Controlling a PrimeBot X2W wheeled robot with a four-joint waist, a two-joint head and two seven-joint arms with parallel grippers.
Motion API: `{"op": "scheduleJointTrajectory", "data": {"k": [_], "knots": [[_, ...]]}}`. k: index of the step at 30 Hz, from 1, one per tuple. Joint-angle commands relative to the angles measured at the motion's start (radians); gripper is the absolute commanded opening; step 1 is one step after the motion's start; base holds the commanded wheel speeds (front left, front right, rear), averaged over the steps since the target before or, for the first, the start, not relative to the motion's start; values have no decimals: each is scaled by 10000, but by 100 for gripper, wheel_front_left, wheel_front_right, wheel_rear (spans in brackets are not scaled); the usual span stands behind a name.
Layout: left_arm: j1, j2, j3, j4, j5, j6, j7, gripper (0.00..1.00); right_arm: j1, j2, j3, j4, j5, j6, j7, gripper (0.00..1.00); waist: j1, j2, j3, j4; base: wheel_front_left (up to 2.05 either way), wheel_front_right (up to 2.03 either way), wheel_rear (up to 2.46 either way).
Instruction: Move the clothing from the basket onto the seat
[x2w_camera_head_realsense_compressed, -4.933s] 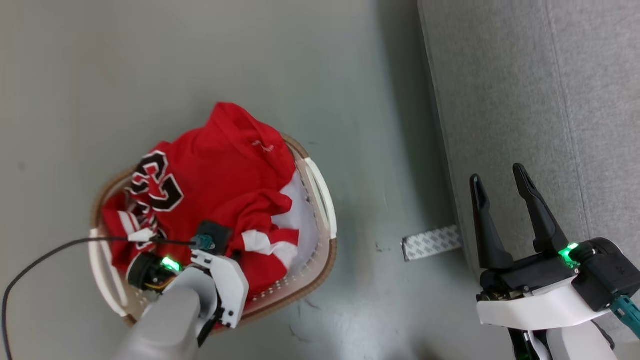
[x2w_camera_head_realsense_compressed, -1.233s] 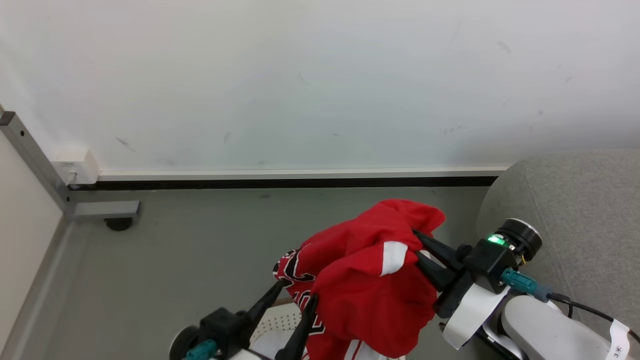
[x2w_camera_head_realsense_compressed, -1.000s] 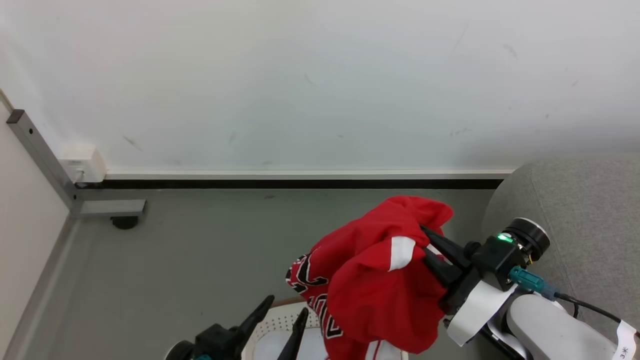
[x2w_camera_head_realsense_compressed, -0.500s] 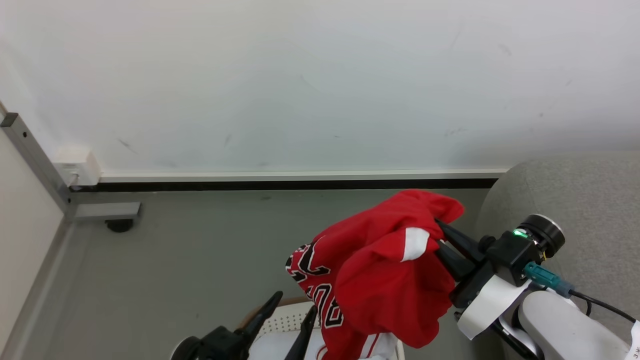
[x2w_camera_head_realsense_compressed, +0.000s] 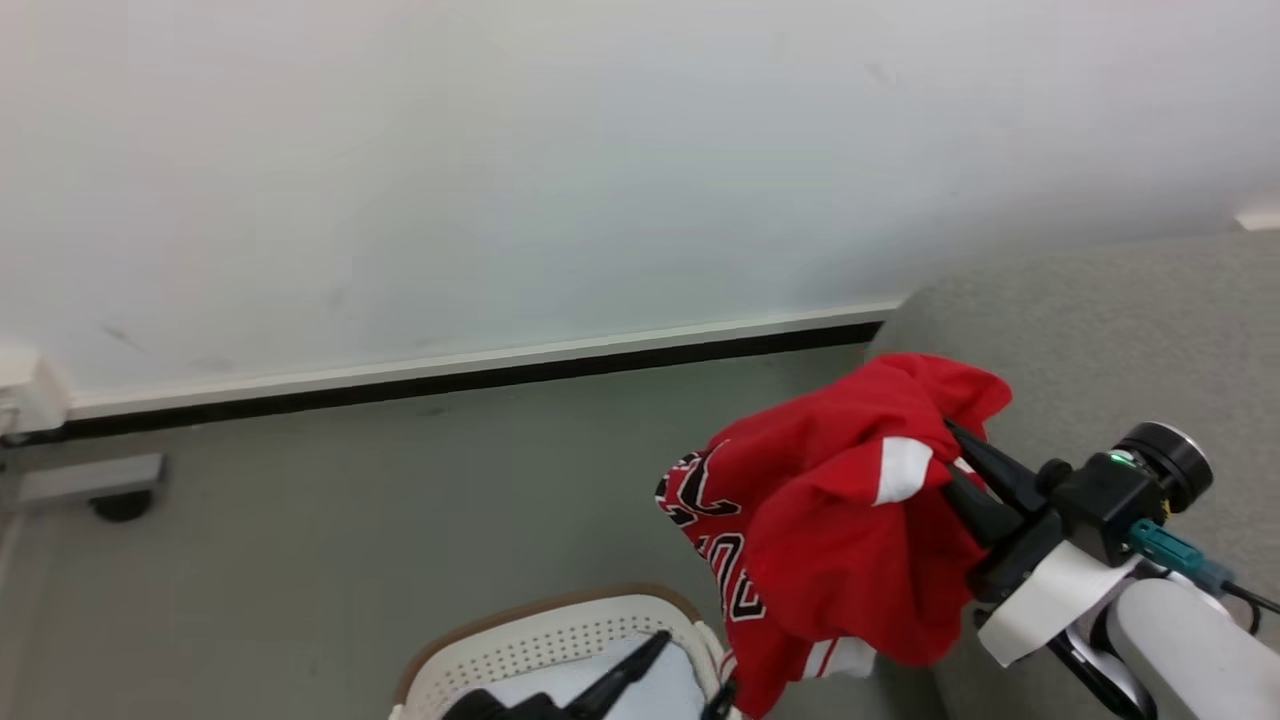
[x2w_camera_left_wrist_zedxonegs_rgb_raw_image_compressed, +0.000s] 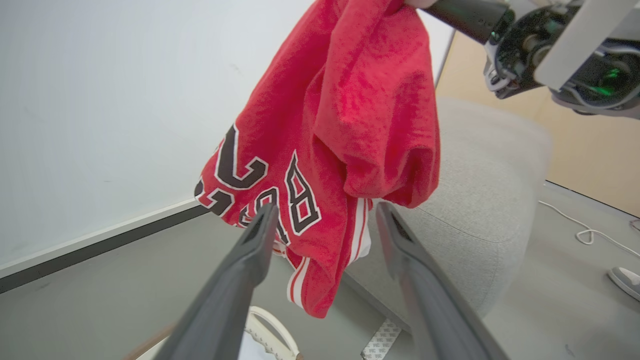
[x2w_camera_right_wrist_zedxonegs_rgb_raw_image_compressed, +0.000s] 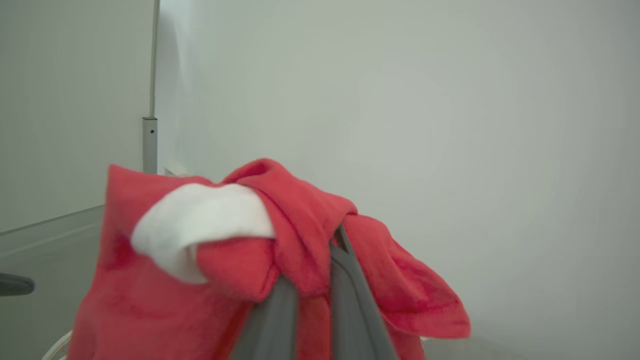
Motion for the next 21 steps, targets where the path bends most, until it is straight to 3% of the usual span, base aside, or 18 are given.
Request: {"op": "scheduleJointTrajectory", "data": {"k": [1,11,21], "knots": [[-212,-102,-180,27,78,-42,-5,100,216,-194,-155,-129,-46,-25,-40,0,0,-1,60,-600,0,0,0],[-661,-316,-430,52,173,-65,-5,100,743,-839,-1169,-798,-89,-25,102,0,0,-1,402,-1589,0,0,0],[-1736,310,-823,-25,187,-79,-6,100,268,-647,-2934,-1091,-253,-25,230,0,0,-1,1928,-1589,0,0,0]]}}
